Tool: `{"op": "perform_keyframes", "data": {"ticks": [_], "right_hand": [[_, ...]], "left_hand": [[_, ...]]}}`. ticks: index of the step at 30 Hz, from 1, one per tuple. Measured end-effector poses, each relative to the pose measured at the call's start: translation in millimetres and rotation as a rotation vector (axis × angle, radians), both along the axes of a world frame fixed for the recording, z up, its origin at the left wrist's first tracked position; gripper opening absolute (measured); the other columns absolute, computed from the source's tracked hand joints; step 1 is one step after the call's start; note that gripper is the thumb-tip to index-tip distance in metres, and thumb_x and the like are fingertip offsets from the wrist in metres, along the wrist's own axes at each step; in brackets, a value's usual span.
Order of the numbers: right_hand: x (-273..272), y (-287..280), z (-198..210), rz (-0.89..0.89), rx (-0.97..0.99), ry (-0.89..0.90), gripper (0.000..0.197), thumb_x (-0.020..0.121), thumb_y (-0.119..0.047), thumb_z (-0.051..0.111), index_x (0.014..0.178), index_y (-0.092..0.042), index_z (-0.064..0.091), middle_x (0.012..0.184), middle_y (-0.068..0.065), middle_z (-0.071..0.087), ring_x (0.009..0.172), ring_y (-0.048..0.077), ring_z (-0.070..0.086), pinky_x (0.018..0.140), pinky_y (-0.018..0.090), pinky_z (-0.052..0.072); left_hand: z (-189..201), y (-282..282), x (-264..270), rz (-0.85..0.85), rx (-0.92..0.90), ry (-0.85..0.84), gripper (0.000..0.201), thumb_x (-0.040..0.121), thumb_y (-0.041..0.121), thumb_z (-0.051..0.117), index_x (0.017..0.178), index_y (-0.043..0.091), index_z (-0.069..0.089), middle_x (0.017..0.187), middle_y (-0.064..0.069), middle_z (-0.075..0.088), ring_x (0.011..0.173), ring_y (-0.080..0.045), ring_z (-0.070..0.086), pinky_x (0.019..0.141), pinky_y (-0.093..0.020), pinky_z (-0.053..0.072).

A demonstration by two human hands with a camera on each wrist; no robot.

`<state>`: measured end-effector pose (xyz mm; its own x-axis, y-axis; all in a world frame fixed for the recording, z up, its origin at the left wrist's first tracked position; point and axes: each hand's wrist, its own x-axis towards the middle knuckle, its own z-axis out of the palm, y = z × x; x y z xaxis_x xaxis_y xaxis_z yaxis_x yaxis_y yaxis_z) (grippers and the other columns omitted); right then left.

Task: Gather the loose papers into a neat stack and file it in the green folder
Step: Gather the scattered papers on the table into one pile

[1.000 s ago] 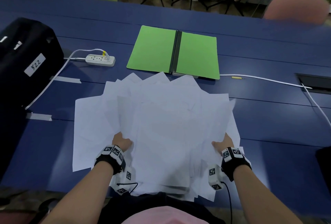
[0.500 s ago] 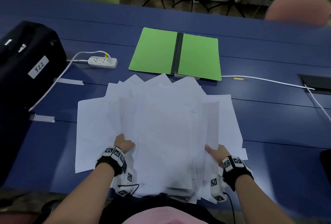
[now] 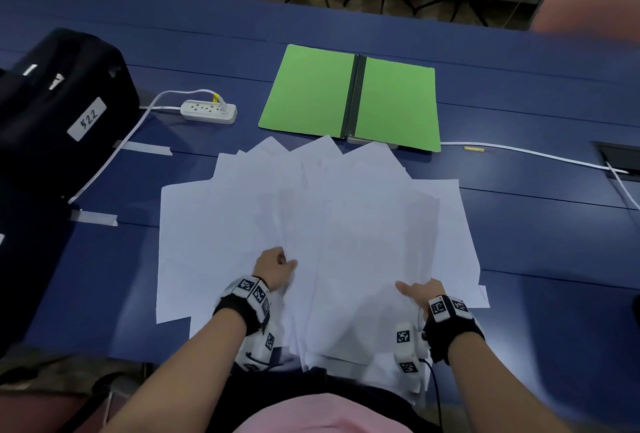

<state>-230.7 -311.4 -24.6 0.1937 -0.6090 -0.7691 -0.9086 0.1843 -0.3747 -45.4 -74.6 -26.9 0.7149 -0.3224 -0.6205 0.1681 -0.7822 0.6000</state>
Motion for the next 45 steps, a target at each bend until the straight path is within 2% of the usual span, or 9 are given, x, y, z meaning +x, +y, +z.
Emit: {"op": "perform_keyframes", "data": {"ticks": [4, 8, 14, 18, 23, 29, 34, 37, 45], "right_hand": [[3.9, 2.9, 3.2, 0.054, -0.051, 0.057, 0.056, 0.086, -0.025, 0.067, 0.124, 0.012, 0.05, 0.126, 0.024, 0.058, 0.116, 0.036, 0.056, 0.095, 0.036, 0.044], [2.7, 5.4, 3.5, 0.055, -0.065, 0.082, 0.053, 0.083, -0.029, 0.068, 0.124, 0.004, 0.056, 0.127, 0.02, 0.059, 0.118, 0.031, 0.057, 0.092, 0.031, 0.046], [8.6, 6.8, 6.3, 0.082, -0.074, 0.149, 0.051, 0.093, -0.028, 0.056, 0.13, 0.006, 0.049, 0.136, 0.021, 0.052, 0.127, 0.031, 0.049, 0.1, 0.03, 0.039], [13.4, 10.1, 19.5, 0.08, -0.117, 0.137, 0.049, 0.1, -0.029, 0.04, 0.133, 0.006, 0.044, 0.142, 0.022, 0.044, 0.133, 0.03, 0.041, 0.105, 0.028, 0.031], [5.7, 9.6, 1.9, 0.055, -0.125, 0.134, 0.051, 0.086, -0.024, 0.065, 0.126, 0.006, 0.053, 0.129, 0.022, 0.057, 0.12, 0.033, 0.055, 0.081, 0.028, 0.041], [6.6, 13.3, 0.5, 0.006, -0.095, 0.123, 0.05, 0.086, -0.023, 0.065, 0.125, 0.006, 0.054, 0.129, 0.022, 0.057, 0.119, 0.032, 0.056, 0.075, 0.024, 0.036], [11.6, 14.9, 4.1, 0.002, -0.099, 0.151, 0.046, 0.091, -0.025, 0.058, 0.126, 0.004, 0.053, 0.131, 0.021, 0.055, 0.122, 0.032, 0.053, 0.083, 0.027, 0.04], [15.0, 14.2, 6.4, -0.019, -0.1, 0.174, 0.045, 0.096, -0.028, 0.048, 0.125, 0.006, 0.051, 0.134, 0.022, 0.052, 0.127, 0.032, 0.048, 0.103, 0.031, 0.036], [15.6, 14.5, -0.2, -0.101, -0.092, 0.163, 0.063, 0.089, -0.025, 0.061, 0.137, 0.009, 0.039, 0.14, 0.021, 0.047, 0.129, 0.033, 0.046, 0.104, 0.033, 0.037]], "left_hand": [[7.7, 61.7, 43.1, 0.424, 0.223, -0.202, 0.042, 0.081, 0.024, 0.066, 0.118, 0.008, 0.056, 0.127, -0.02, 0.055, 0.117, -0.037, 0.053, 0.097, -0.04, 0.043], [15.1, 118.3, 61.4, 0.764, 0.482, -0.118, 0.096, 0.07, 0.044, 0.073, 0.138, -0.004, 0.027, 0.143, -0.023, 0.029, 0.129, -0.04, 0.036, 0.104, -0.051, 0.032], [10.6, 116.8, 73.3, 0.477, 0.384, -0.125, 0.089, 0.067, 0.053, 0.068, 0.132, -0.001, 0.041, 0.137, -0.023, 0.044, 0.123, -0.042, 0.047, 0.101, -0.05, 0.042], [11.3, 90.5, 74.2, 0.347, 0.226, -0.119, 0.062, 0.079, 0.041, 0.065, 0.12, -0.004, 0.052, 0.119, -0.014, 0.058, 0.11, -0.038, 0.058, 0.085, -0.034, 0.048], [11.6, 78.7, 72.5, 0.435, 0.071, -0.108, 0.021, 0.079, 0.019, 0.071, 0.08, 0.003, 0.057, 0.081, -0.009, 0.058, 0.086, -0.029, 0.059, 0.08, -0.033, 0.049], [21.7, 98.1, 89.6, 0.413, 0.048, 0.058, 0.024, 0.076, 0.001, 0.068, 0.1, 0.0, 0.065, 0.1, -0.014, 0.066, 0.093, -0.03, 0.062, 0.086, -0.036, 0.05], [21.4, 109.3, 81.1, 0.146, 0.072, 0.265, 0.037, 0.077, 0.017, 0.078, 0.109, 0.009, 0.062, 0.102, -0.007, 0.068, 0.091, -0.026, 0.063, 0.078, -0.031, 0.051], [19.1, 95.0, 70.2, 0.261, 0.005, 0.098, 0.043, 0.077, 0.009, 0.076, 0.117, 0.003, 0.061, 0.114, -0.009, 0.066, 0.107, -0.03, 0.063, 0.09, -0.036, 0.051], [104.1, 76.2, 85.7, 0.113, 0.189, -0.44, 0.023, 0.085, 0.01, 0.053, 0.106, 0.009, 0.061, 0.108, -0.016, 0.064, 0.101, -0.04, 0.058, 0.084, -0.039, 0.047]]}}
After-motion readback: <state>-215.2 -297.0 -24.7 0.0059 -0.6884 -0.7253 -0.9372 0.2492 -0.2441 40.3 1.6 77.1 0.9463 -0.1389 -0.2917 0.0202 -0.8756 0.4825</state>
